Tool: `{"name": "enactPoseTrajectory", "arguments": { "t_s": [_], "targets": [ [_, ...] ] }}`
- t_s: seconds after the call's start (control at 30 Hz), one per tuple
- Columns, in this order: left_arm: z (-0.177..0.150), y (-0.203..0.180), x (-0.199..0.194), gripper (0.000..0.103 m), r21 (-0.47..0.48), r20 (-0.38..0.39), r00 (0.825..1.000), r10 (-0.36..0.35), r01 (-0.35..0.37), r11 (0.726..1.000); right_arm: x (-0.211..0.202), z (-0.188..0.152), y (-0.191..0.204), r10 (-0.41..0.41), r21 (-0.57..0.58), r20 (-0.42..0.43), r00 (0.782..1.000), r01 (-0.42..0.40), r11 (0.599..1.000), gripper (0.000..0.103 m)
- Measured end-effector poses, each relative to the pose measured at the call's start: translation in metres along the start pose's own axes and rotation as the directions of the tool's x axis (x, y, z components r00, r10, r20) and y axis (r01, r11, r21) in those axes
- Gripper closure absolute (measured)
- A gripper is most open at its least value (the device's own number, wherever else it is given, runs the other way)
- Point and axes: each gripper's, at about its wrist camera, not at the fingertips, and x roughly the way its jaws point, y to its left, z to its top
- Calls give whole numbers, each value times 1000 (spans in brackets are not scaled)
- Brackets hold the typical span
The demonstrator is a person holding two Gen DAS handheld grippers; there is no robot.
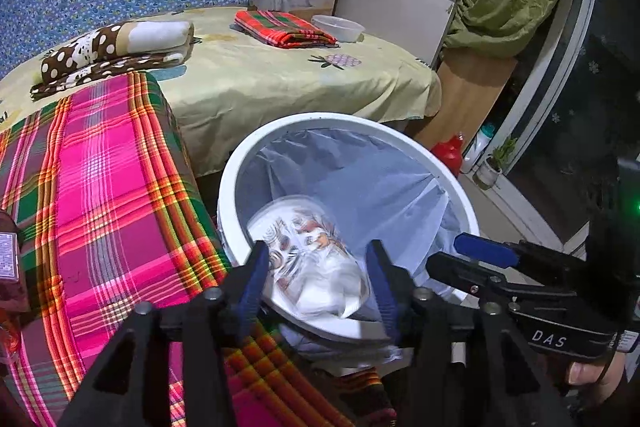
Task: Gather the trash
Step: 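Carry the foam net and paper cup over the white bin and release both, then move both grippers back over the items on the cloth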
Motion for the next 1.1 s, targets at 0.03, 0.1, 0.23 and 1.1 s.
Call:
{"name": "enactPoseTrajectory", "arguments": {
  "t_s": [0.03, 0.1, 0.23, 1.1],
  "targets": [
    [0, 0, -1, 47, -2, 4, 1000, -4, 4, 1000, 0, 0, 0, 2, -1, 1, 1000, -2, 1000, 48],
    [1, 1, -4, 46, -3, 13, 1000, -1, 1, 1000, 0, 1, 1, 8, 0, 4, 1000, -8, 1000, 48],
    [0, 4, -11, 46, -13, 26, 1000, -5, 5, 1000, -2, 1, 3, 16, 1, 10, 1000, -16, 1000, 48],
    [-37, 42, -84, 46, -112, 93, 986, 140, -130, 985, -22, -8, 59, 143, -111, 44, 989, -138, 984, 48]
  ]
}}
